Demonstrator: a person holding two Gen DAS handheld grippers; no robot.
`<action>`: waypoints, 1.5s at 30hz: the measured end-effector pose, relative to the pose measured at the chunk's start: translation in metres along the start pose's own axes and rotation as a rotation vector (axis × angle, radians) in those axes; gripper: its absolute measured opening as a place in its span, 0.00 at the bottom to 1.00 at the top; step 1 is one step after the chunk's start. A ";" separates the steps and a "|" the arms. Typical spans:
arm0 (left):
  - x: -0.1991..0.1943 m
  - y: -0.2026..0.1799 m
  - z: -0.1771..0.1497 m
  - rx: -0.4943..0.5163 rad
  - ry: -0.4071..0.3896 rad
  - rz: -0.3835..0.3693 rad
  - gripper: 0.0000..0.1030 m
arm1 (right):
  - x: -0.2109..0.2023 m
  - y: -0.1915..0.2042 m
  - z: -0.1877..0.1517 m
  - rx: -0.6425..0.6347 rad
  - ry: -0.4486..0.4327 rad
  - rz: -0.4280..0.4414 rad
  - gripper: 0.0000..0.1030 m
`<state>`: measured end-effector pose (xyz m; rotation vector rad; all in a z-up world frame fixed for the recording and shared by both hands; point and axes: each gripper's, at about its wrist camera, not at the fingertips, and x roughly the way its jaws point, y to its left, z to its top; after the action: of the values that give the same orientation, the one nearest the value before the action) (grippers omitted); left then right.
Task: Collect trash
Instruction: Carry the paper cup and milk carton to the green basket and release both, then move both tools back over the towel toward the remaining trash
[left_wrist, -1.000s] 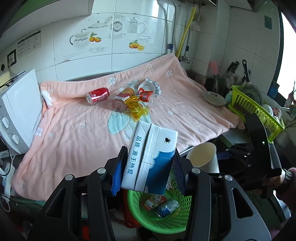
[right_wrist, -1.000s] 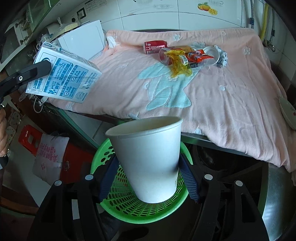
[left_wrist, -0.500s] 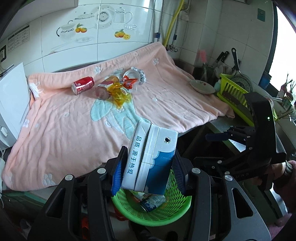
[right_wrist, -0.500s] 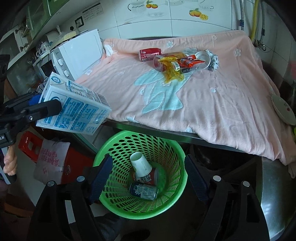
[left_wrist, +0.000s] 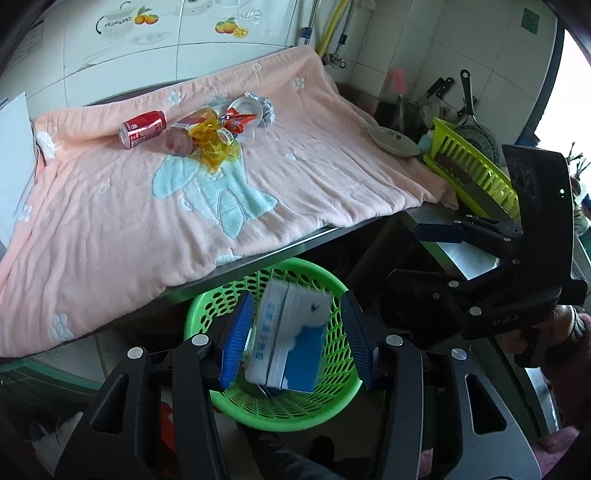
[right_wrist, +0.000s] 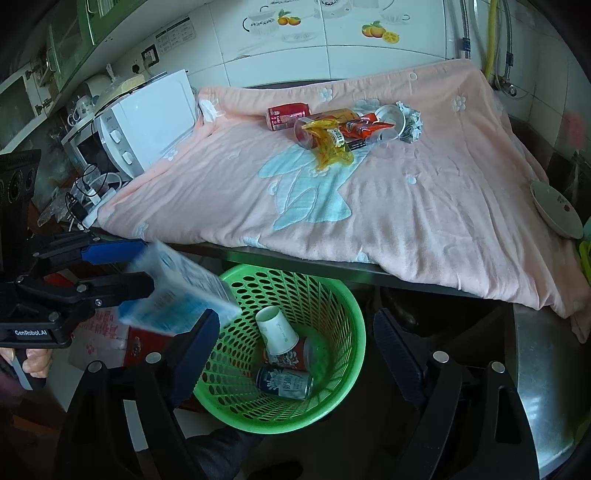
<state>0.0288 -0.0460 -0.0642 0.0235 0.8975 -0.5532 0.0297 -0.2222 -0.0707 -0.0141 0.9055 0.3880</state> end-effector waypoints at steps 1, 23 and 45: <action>0.001 -0.001 0.000 0.003 0.003 0.002 0.51 | 0.000 0.000 0.000 0.001 0.000 0.003 0.80; -0.011 0.053 0.036 -0.081 -0.060 0.103 0.73 | 0.023 -0.002 0.052 -0.010 -0.005 -0.007 0.83; 0.014 0.164 0.095 -0.185 -0.071 0.194 0.74 | 0.130 -0.023 0.186 -0.038 0.014 -0.030 0.82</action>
<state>0.1815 0.0653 -0.0484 -0.0756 0.8630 -0.2879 0.2510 -0.1699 -0.0585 -0.0655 0.9108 0.3780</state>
